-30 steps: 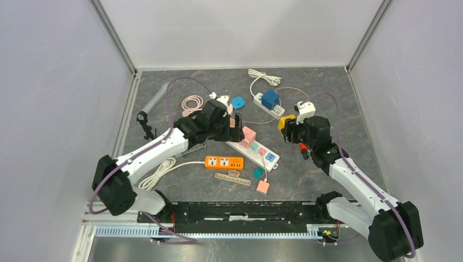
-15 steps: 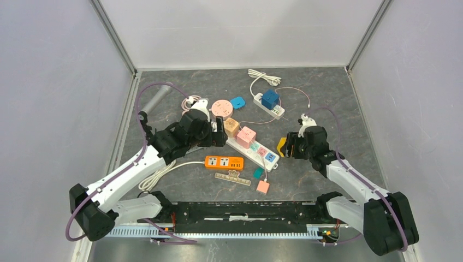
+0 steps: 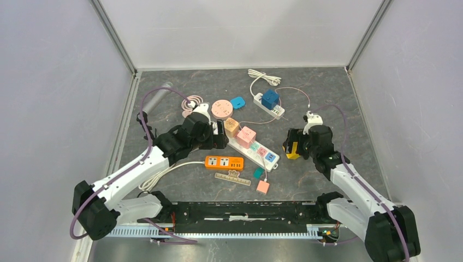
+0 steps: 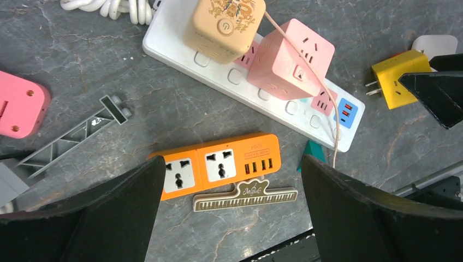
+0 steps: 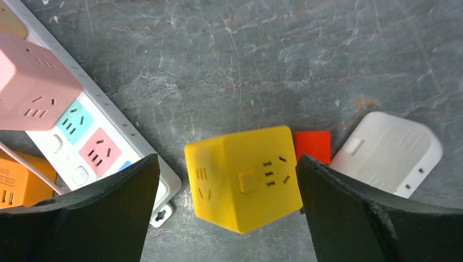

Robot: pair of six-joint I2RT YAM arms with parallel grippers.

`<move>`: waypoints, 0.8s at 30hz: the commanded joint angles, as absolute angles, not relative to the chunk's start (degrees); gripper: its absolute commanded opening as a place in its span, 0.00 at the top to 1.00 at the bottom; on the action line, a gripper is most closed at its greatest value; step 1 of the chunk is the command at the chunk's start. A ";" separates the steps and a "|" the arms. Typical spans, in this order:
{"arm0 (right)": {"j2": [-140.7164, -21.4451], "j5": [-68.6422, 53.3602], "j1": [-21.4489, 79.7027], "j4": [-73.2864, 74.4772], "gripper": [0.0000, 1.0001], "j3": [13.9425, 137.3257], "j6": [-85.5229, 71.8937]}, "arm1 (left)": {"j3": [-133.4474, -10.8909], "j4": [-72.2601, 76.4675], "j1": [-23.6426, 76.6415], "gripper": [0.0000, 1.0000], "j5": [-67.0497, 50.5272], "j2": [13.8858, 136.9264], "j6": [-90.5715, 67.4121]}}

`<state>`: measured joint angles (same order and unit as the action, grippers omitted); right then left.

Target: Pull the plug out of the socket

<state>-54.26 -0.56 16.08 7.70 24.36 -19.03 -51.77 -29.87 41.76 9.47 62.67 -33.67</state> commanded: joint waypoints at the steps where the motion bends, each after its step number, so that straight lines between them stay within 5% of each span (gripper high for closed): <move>1: -52.54 -2.15 15.90 5.62 0.02 27.61 -13.29 | -51.91 -24.74 41.18 0.00 9.69 63.92 -36.57; 9: -54.81 -27.40 18.33 -15.27 0.10 24.10 -14.00 | -52.38 -23.56 39.85 0.00 15.32 68.37 -37.64; 15: -61.60 -25.40 26.14 -27.54 0.29 24.96 -16.96 | -53.35 -24.26 38.44 0.00 16.48 72.58 -37.20; 24: -71.84 -15.36 34.18 -18.91 0.36 31.74 -7.89 | -53.53 -23.12 35.58 0.00 14.51 74.59 -38.09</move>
<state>-69.28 -20.38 32.42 -20.91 27.16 -12.71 -51.68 -25.52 36.56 14.48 73.82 -35.94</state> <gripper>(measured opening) 0.662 0.994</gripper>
